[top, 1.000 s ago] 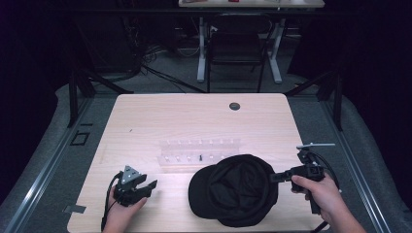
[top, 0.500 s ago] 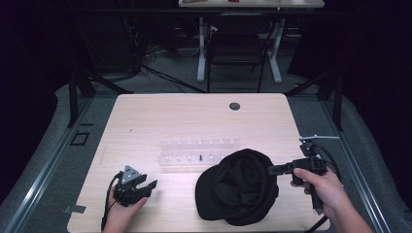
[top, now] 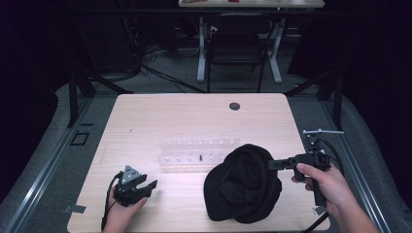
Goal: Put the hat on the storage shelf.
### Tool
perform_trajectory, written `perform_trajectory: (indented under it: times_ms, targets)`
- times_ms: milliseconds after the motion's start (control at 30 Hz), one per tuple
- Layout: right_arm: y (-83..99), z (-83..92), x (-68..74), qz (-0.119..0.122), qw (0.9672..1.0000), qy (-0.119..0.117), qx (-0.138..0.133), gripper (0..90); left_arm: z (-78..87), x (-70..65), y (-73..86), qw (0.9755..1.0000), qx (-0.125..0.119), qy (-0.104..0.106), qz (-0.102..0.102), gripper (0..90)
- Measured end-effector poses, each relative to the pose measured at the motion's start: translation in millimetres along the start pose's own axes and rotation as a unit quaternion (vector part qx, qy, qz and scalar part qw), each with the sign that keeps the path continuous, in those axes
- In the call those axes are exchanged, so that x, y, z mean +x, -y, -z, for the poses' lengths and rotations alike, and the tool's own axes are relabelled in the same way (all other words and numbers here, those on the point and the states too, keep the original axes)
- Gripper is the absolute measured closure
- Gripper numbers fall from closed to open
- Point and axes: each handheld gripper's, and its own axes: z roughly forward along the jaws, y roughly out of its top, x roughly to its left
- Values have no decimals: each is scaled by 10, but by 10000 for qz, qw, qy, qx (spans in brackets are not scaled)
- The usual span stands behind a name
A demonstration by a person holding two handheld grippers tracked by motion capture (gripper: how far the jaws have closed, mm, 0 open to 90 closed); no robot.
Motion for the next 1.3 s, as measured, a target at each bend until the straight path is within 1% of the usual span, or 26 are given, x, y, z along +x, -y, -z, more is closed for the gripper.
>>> perform_trajectory:
  times_ms: [67, 100, 200, 233, 267, 300, 367, 500, 567, 633, 733, 767, 800, 833, 933, 967, 1100, 1233, 1300]
  targets:
    - [-8, 28, 41, 12, 10000, -40, -40, 884, 1, 0, 0, 10000, 0, 3, 1, 509]
    - [-14, 55, 75, 75, 9999, -51, -60, 884, 1, -2, 0, 10000, -3, 2, 0, 509]
    - [-21, 85, 110, 114, 9999, -42, -77, 884, 0, -4, 0, 10000, -14, 4, 13, 509]
    - [-24, 98, 131, 120, 9998, -48, -133, 884, 0, -4, 1, 10000, -14, 0, 11, 510]
    - [-33, 144, 169, 177, 9997, -60, -155, 884, 0, -5, 1, 10000, -13, 0, 10, 510]
    - [-36, 155, 185, 169, 9996, -57, -205, 884, 0, -4, 1, 10000, -11, 1, 10, 510]
    - [-41, 178, 200, 183, 9996, -61, -219, 884, 0, -4, 1, 10000, -12, 0, 11, 510]
    - [-74, 286, 262, 217, 9991, -43, -355, 884, -2, -4, 1, 10000, -5, -3, 9, 511]
    - [-78, 299, 271, 211, 9990, -31, -380, 884, -2, -5, 1, 10000, -3, -3, 15, 511]
    - [-96, 360, 298, 252, 9986, -23, -463, 884, -3, -6, 2, 10000, -2, -1, 11, 511]
    - [-107, 403, 310, 259, 9983, -12, -516, 884, -3, -7, 2, 10000, -4, -2, 12, 512]
    - [-118, 439, 322, 260, 9978, -16, -605, 884, -3, -7, 1, 10000, -6, -1, 13, 512]
    - [-118, 439, 322, 260, 9978, -16, -605, 884, -3, -7, 2, 10000, -7, -1, 13, 512]
    - [-128, 468, 331, 250, 9972, -52, -697, 884, -3, -7, 2, 10000, -3, -2, 9, 511]
    - [-140, 497, 338, 288, 9970, -74, -713, 884, -3, -8, 2, 10000, -8, -2, 14, 511]
    - [-149, 502, 356, 242, 9964, -117, -808, 884, -6, -8, 1, 10000, -12, 2, 10, 509]
    - [-174, 511, 367, 320, 9963, -138, -782, 884, -7, -10, 1, 10000, -5, 4, 10, 508]
    - [-210, 498, 413, 351, 9960, -141, -810, 884, -7, -9, 1, 10000, -2, 7, 10, 508]
    - [-239, 493, 459, 399, 9954, -200, -852, 884, -4, -8, 1, 10000, -9, 9, 13, 508]
